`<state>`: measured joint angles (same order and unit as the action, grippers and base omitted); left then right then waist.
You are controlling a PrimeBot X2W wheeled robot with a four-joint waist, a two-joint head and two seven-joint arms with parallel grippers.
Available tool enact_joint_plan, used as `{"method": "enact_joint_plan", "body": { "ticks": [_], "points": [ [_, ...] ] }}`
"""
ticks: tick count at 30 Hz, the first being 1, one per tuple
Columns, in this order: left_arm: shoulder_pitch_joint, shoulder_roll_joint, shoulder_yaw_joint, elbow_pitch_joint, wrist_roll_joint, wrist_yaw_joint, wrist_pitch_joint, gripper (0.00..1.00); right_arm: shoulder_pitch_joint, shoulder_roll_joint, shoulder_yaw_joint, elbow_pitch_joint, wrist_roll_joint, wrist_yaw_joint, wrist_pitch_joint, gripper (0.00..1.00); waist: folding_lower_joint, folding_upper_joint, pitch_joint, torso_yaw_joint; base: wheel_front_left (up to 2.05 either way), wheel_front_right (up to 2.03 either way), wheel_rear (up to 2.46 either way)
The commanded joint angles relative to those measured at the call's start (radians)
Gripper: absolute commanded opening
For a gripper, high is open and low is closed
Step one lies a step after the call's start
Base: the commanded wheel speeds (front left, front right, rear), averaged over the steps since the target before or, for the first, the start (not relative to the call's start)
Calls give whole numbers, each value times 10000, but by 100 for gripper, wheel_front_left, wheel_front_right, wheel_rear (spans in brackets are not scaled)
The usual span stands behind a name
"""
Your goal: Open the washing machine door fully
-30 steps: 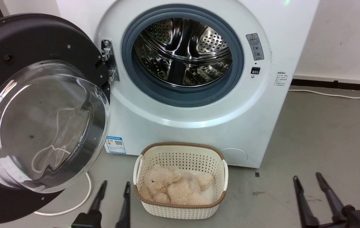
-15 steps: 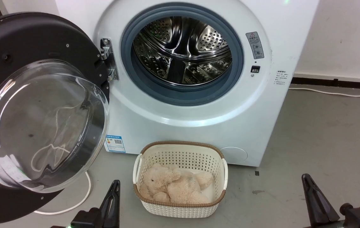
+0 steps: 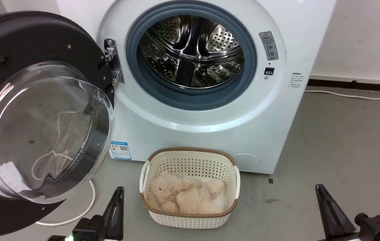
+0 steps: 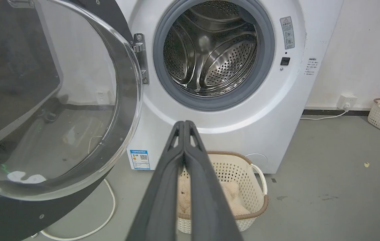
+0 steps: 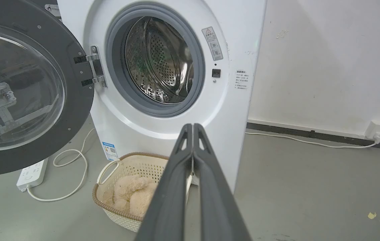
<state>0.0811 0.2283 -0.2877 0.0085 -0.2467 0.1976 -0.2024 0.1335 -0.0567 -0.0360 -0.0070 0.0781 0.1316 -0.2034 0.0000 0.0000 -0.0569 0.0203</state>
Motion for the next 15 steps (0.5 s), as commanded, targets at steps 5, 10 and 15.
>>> {"method": "enact_joint_plan", "body": {
  "ticks": [5,10,15],
  "points": [
    [-176,-177,228,-15,229,-181,151,0,-281,17,31,17,-110,-2,141,0,0,0,33,-12,0,0,0],
    [-210,-264,372,-19,350,-278,253,0,-338,19,49,20,-147,-3,244,0,0,0,62,-22,0,0,0],
    [-245,-351,516,-23,472,-376,355,0,-395,22,67,23,-183,-3,347,0,0,0,91,-33,0,0,0]
  ]
}}
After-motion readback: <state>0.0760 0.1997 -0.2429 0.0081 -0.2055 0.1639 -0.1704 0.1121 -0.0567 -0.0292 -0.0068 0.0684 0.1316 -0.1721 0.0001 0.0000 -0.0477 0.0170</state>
